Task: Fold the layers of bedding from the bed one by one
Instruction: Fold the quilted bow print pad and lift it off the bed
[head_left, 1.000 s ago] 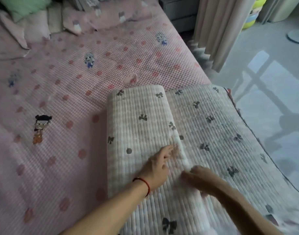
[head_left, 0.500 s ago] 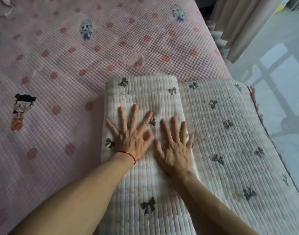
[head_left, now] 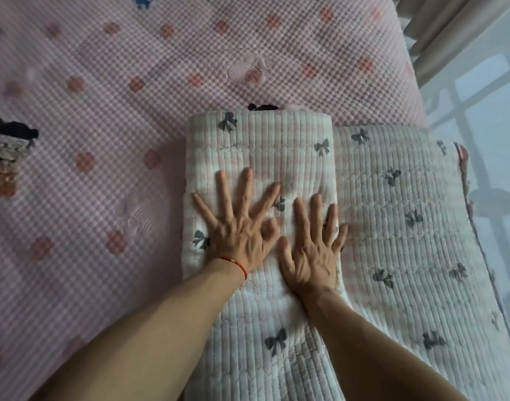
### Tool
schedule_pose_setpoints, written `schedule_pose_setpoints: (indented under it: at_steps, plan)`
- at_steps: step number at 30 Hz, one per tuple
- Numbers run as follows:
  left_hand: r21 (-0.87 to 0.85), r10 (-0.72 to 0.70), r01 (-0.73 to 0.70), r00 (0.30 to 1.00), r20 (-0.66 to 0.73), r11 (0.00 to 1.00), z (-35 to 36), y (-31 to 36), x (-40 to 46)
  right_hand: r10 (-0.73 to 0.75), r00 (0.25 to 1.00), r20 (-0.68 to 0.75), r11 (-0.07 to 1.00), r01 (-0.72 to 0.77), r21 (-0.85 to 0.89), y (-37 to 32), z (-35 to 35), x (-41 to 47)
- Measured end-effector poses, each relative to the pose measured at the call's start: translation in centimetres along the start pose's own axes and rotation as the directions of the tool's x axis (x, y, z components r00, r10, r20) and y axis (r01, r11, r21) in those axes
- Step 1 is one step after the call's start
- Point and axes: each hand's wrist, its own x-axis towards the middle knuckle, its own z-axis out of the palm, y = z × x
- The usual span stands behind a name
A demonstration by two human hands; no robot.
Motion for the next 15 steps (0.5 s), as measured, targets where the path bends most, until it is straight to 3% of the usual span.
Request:
schedule_pose_setpoints:
  at_steps: [6, 8, 10, 11, 13, 14, 15]
  plan:
    - [0.012, 0.007, -0.007, 1.000, 0.001, 1.000, -0.5, -0.1, 0.0, -0.043, 0.998, -0.037, 0.998, 0.044, 0.037, 0.4, 0.2, -0.1]
    - [-0.043, 0.060, -0.060, 0.998, 0.000, 0.997, -0.9, -0.4, -0.6, -0.062, 0.997, -0.053, 0.996, 0.066, 0.065, 0.8, 0.0, -0.5]
    - [-0.229, 0.093, -0.106, 0.993, -0.070, 0.968, -1.9, -1.7, -1.3, -0.076, 0.997, -0.033, 0.993, 0.079, 0.085, 0.9, -0.3, -0.4]
    - [-0.325, 0.028, -0.071, 0.990, -0.136, 0.943, -2.5, -2.4, -2.5, -0.103, 0.994, -0.019, 0.989, 0.105, 0.100, 1.0, -0.7, -0.7]
    - [-0.522, -0.298, 0.182, 0.943, -0.146, 0.833, -4.1, -3.0, -5.3, -0.155, 0.988, 0.011, 0.981, 0.152, 0.121, 1.6, -1.5, -1.2]
    - [-0.625, -0.471, 0.368, 0.882, 0.002, 0.688, -4.3, -3.6, -6.5, -0.180, 0.983, 0.037, 0.978, 0.174, 0.113, 1.9, -1.7, -1.2]
    - [-0.686, -0.569, 0.553, 0.786, 0.241, 0.474, -4.1, -4.6, -7.6, -0.199, 0.978, 0.069, 0.976, 0.191, 0.103, 2.2, -1.9, -1.2]
